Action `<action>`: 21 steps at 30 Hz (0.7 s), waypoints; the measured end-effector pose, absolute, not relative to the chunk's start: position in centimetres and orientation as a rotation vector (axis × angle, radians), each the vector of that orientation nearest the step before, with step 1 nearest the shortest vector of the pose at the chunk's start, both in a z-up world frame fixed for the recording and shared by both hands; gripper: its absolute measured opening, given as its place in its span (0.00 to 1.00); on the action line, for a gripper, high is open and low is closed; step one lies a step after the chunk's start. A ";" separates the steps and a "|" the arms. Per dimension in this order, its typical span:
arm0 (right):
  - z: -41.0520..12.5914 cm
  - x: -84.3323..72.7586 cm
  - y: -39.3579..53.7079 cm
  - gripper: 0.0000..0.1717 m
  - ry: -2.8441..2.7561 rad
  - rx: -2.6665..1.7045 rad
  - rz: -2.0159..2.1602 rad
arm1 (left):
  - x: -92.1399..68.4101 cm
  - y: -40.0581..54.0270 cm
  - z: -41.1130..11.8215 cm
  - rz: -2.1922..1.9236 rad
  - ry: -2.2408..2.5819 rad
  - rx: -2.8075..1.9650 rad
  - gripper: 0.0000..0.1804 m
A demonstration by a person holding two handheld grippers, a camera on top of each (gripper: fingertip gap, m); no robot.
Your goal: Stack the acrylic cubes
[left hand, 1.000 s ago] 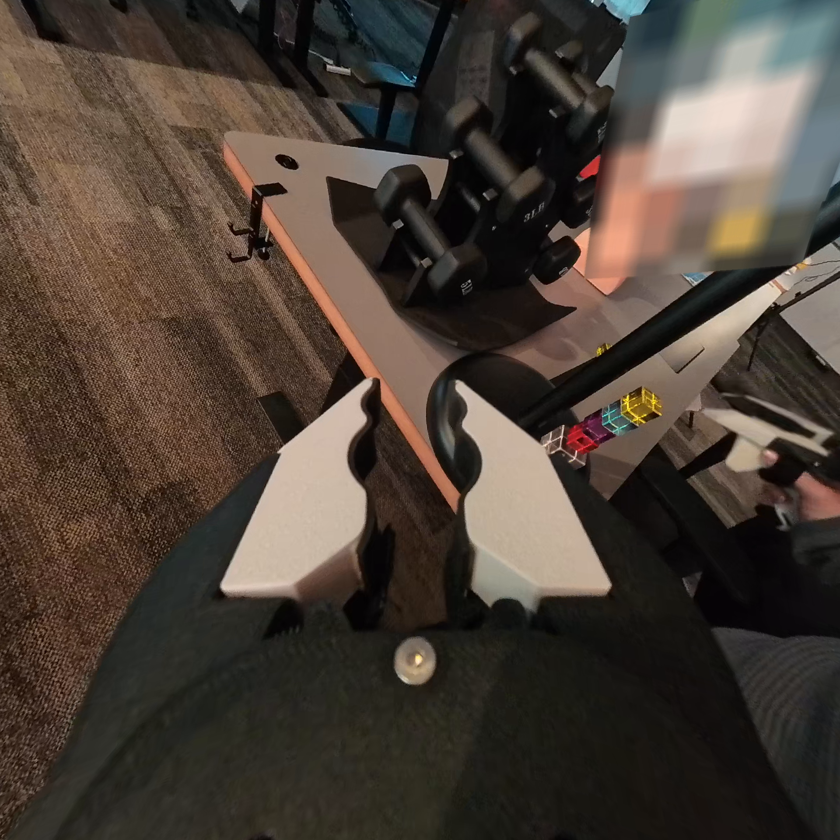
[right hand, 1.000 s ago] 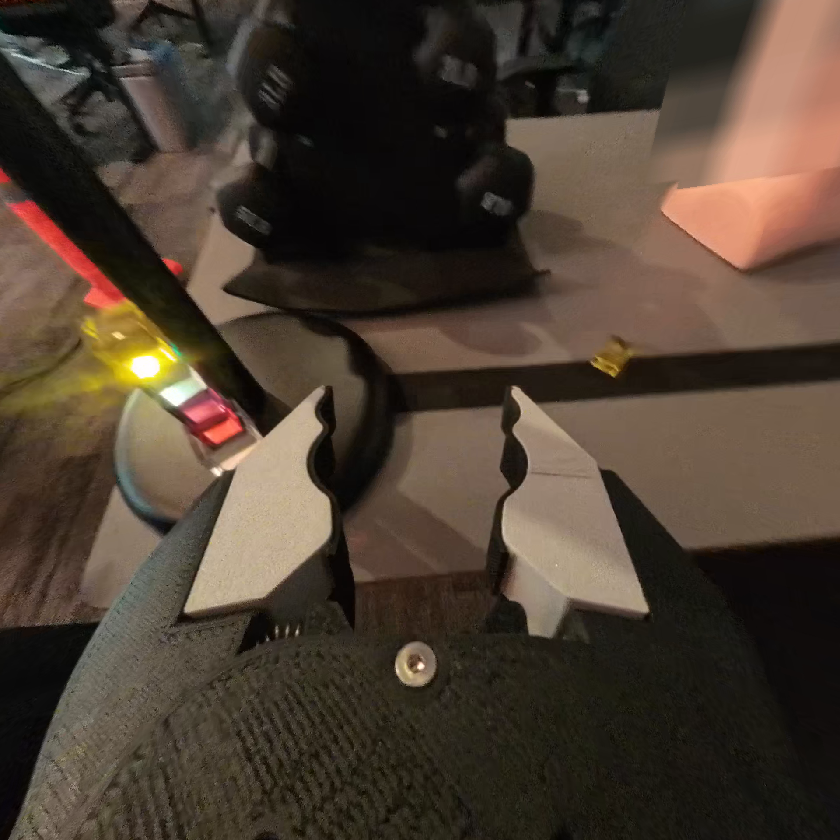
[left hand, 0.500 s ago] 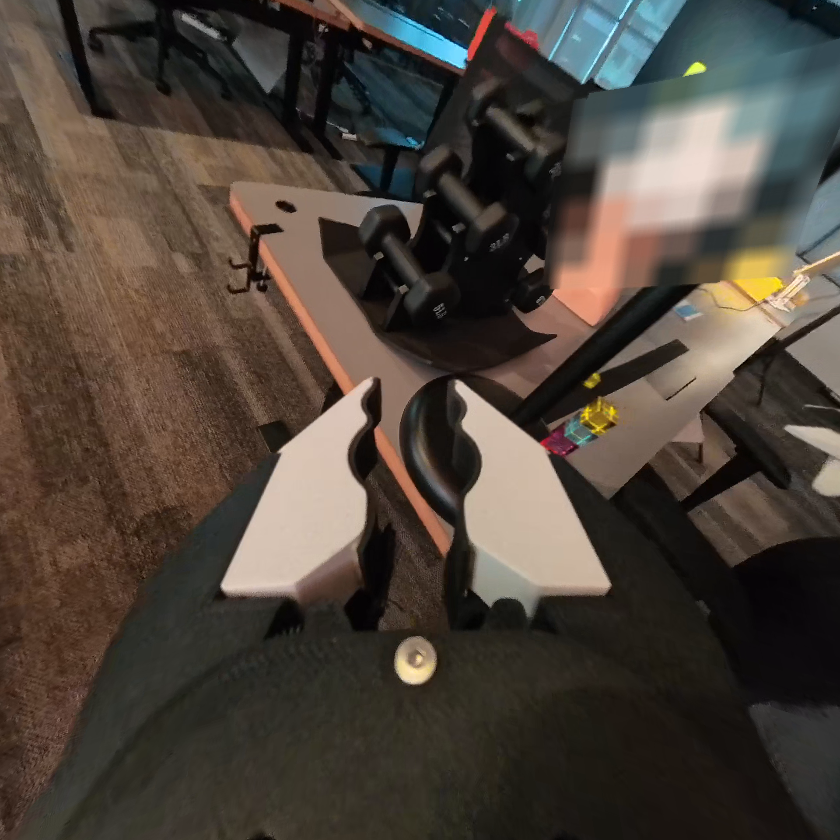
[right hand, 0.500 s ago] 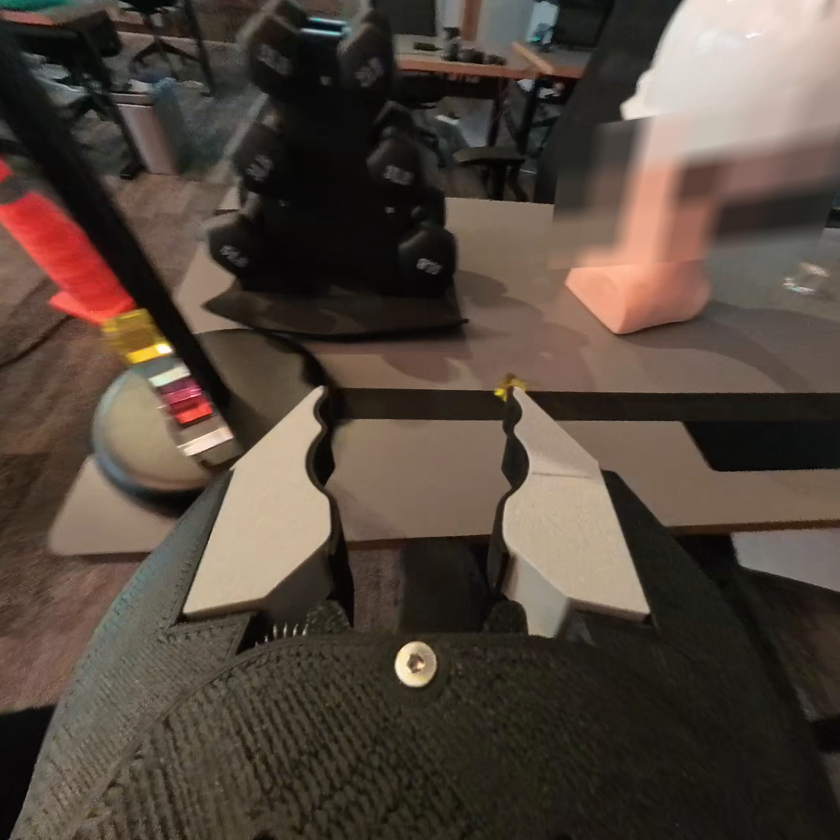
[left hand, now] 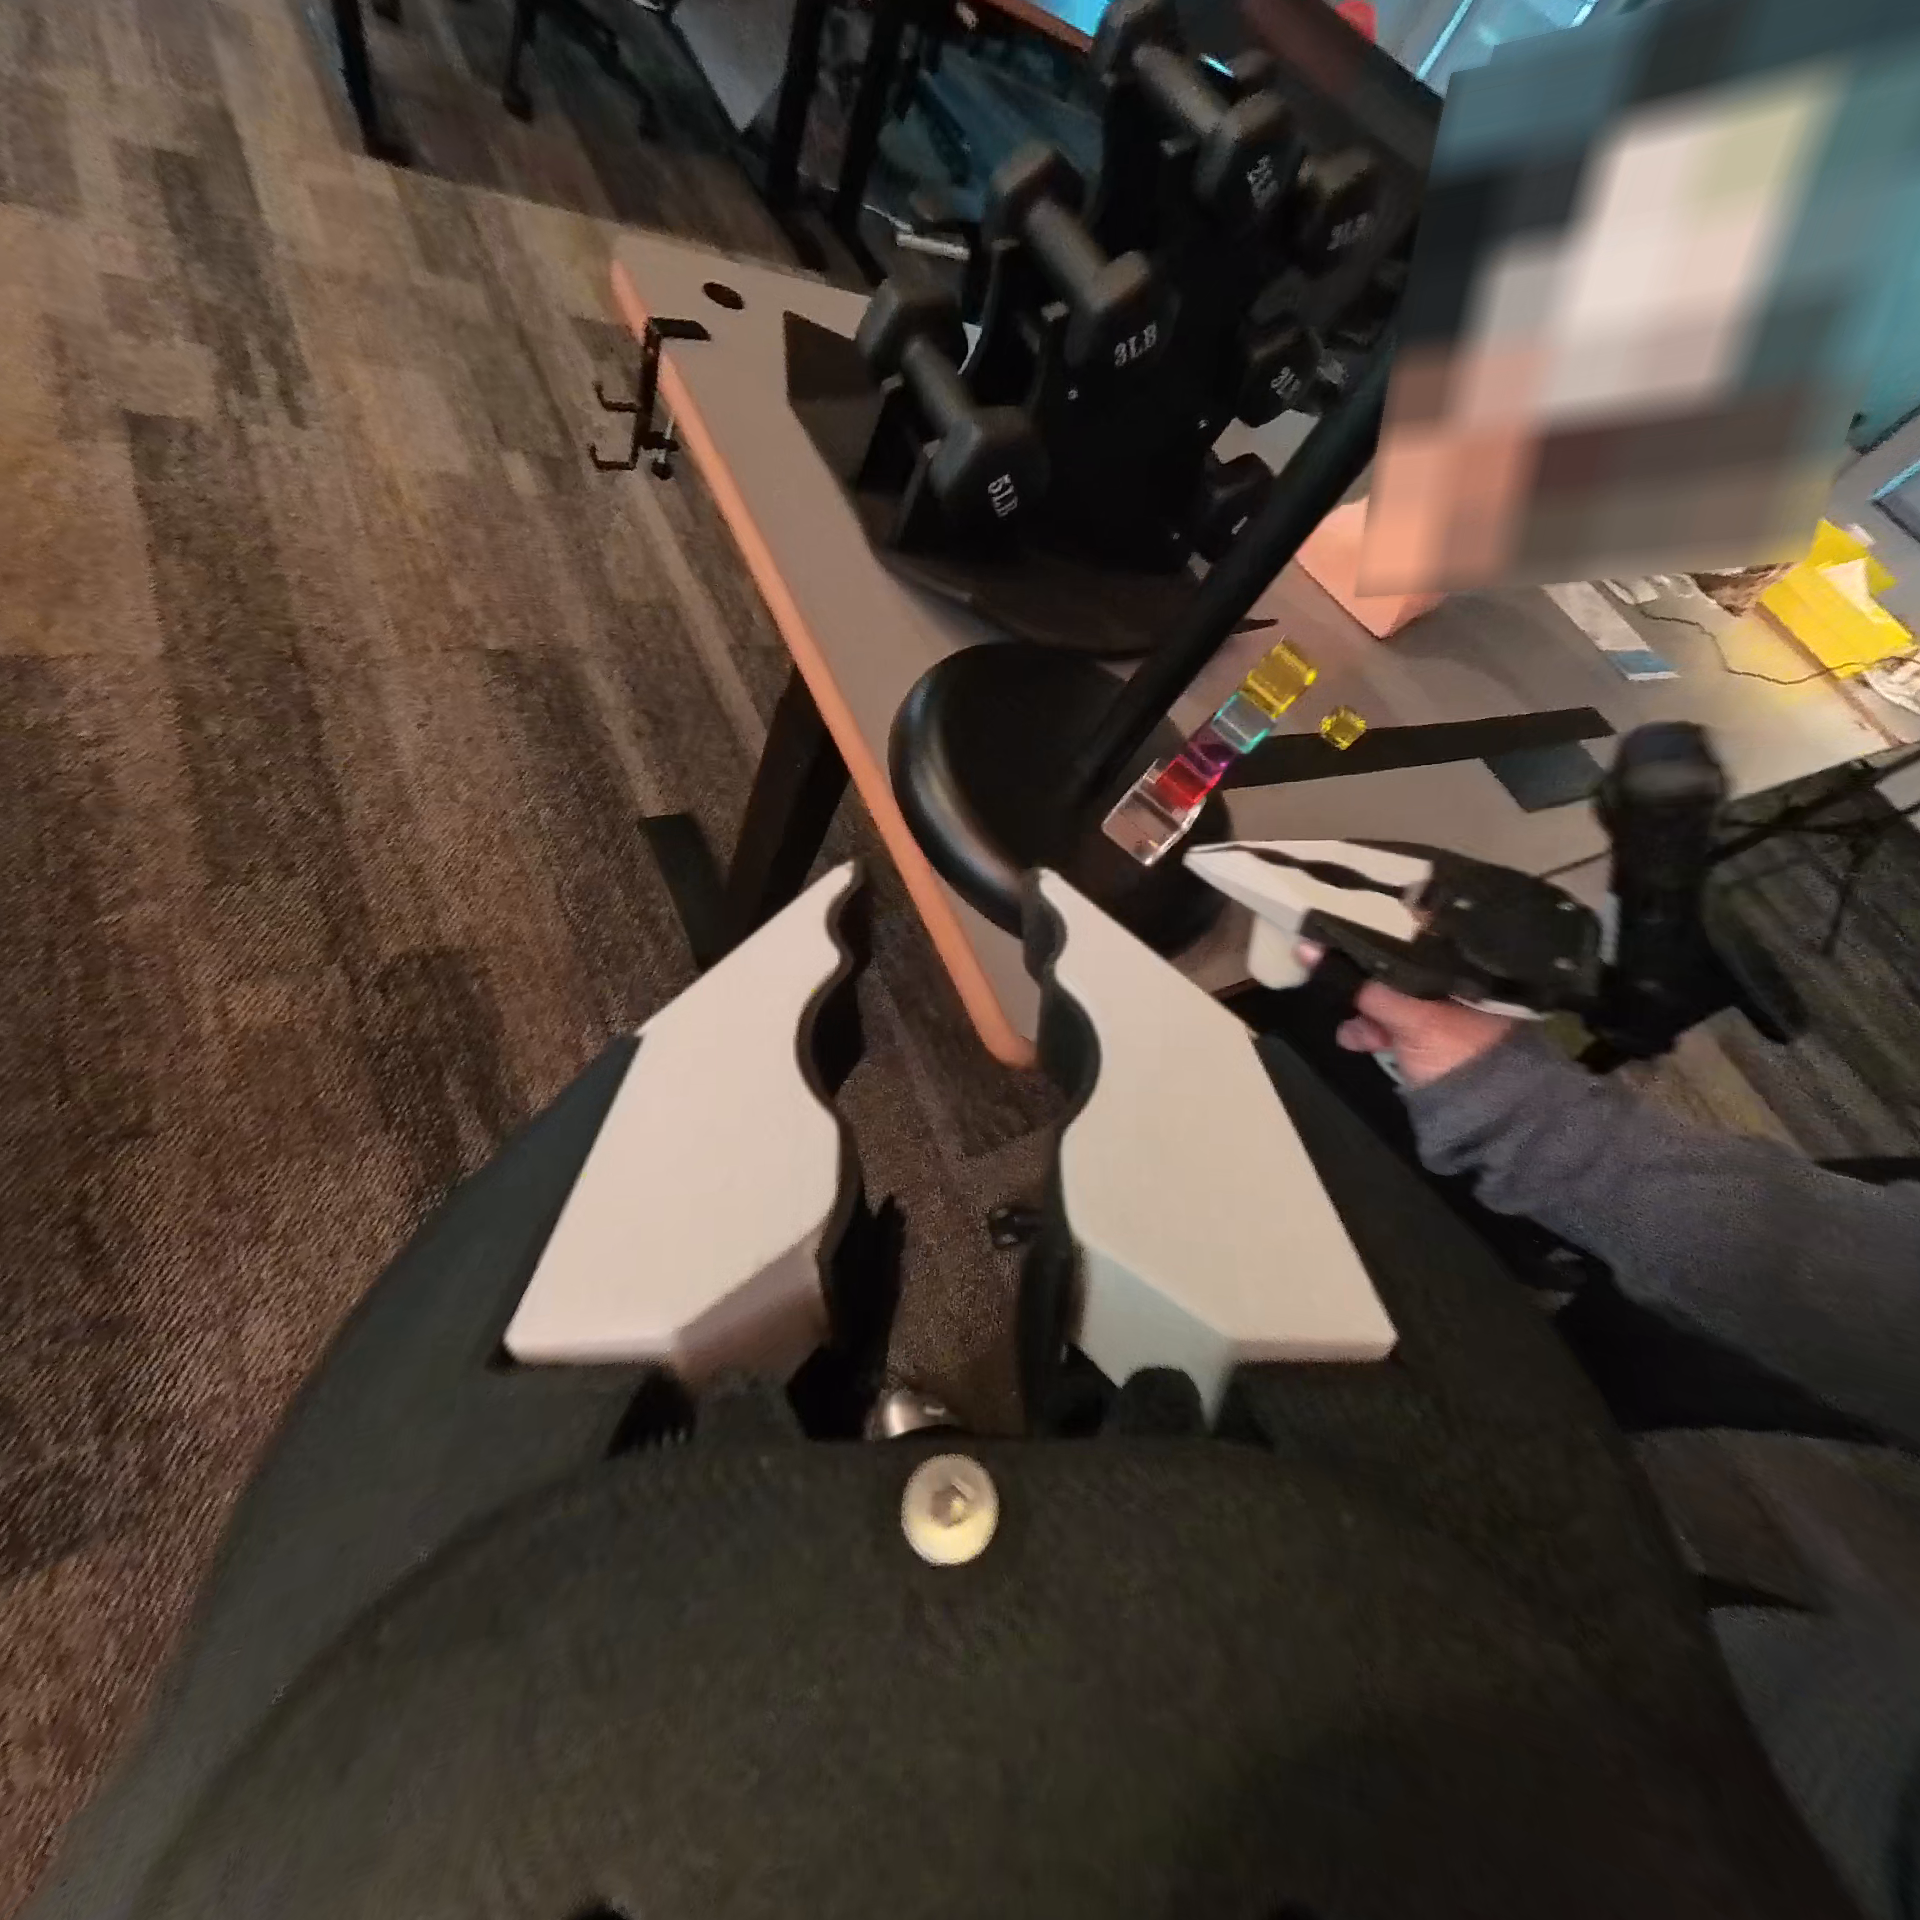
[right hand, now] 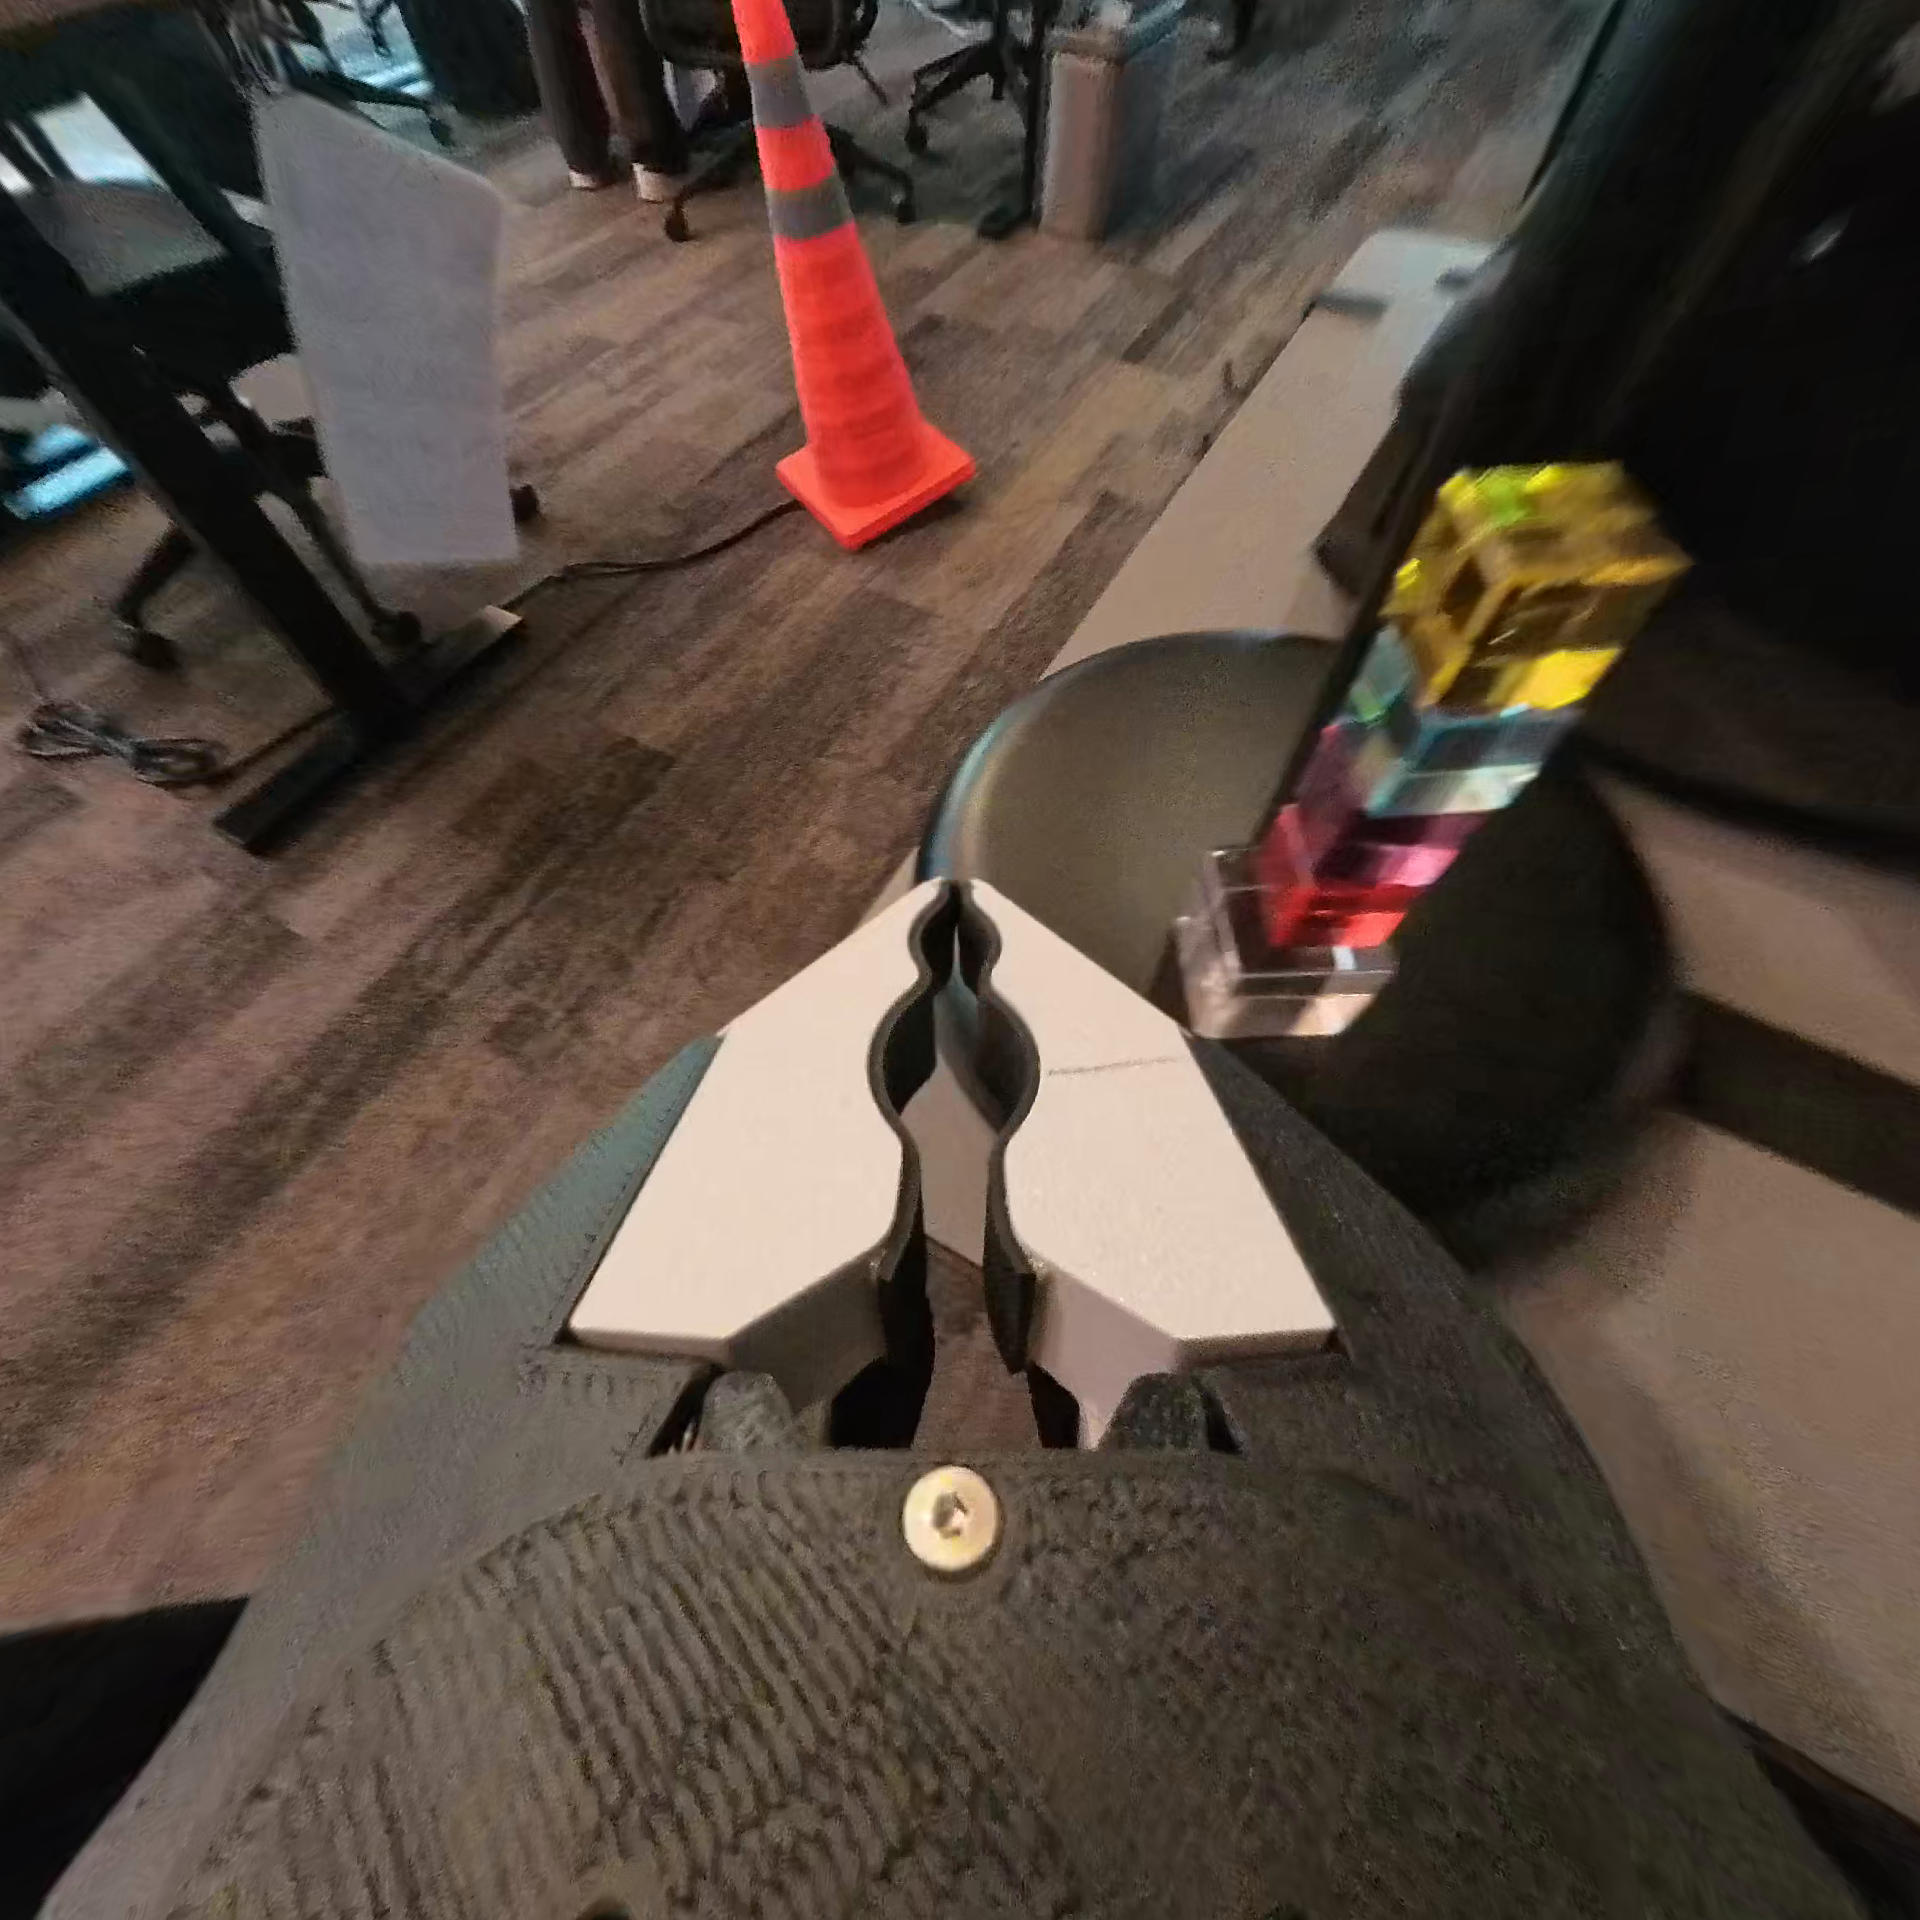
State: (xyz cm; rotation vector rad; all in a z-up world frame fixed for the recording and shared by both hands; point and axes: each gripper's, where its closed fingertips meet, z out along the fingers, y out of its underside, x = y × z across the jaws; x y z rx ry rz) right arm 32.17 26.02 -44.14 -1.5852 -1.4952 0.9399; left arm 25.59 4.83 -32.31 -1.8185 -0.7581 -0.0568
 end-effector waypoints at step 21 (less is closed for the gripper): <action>-45.8 30.9 29.6 0.00 -1.348 -1.667 1.106 | 30.9 4.2 -34.0 0.075 -0.977 -1.780 0.15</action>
